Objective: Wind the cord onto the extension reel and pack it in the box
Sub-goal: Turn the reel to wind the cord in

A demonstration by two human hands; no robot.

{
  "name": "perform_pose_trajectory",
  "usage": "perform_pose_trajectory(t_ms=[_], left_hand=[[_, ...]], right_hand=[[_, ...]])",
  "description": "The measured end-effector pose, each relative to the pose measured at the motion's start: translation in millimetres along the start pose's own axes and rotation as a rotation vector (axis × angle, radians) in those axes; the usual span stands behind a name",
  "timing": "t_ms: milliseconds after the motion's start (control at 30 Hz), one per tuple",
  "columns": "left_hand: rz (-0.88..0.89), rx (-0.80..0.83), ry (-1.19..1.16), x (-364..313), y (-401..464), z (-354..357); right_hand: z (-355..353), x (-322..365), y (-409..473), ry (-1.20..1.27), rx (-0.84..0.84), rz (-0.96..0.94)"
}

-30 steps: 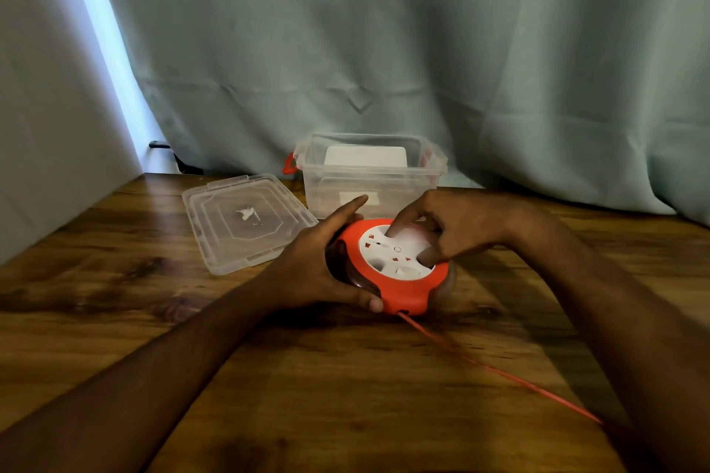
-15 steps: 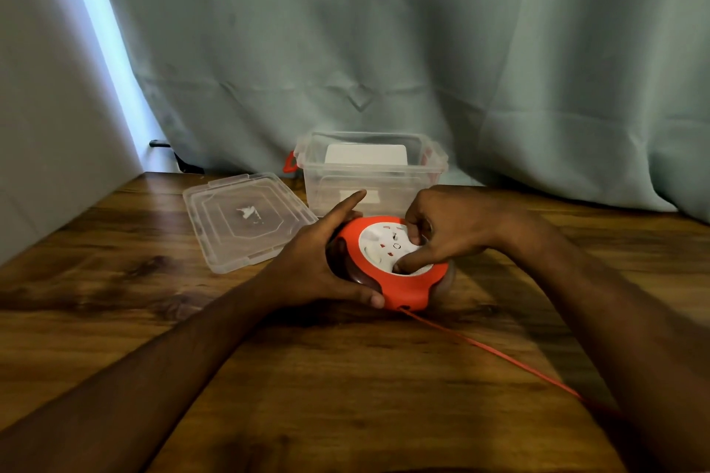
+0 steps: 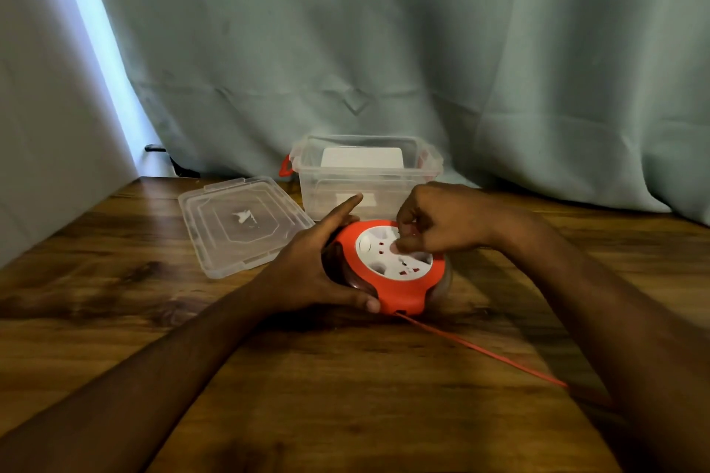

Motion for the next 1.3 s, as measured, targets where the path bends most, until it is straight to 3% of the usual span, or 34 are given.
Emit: perform_pose_trajectory(t_ms=[267, 600, 967, 1300], left_hand=[[0.000, 0.003, 0.005, -1, 0, 1], [-0.011, 0.016, 0.016, 3, 1, 1], [-0.010, -0.002, 0.014, 1, 0, 0], [-0.012, 0.009, 0.025, -1, 1, 1]], right_hand=[[8, -7, 2, 0.027, 0.119, -0.043], [8, -14, 2, 0.083, 0.142, -0.062], [2, -8, -3, -0.142, 0.071, 0.021], [3, 3, -5, -0.108, 0.061, 0.067]])
Point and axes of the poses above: each hand's wrist, its own y-axis towards the middle knuckle, its own z-axis out of the palm, x = y × z, the point moved 6 cm from there along y, towards the middle knuckle, and after that the axes turned 9 degrees about -y, right-handed, at the moved point
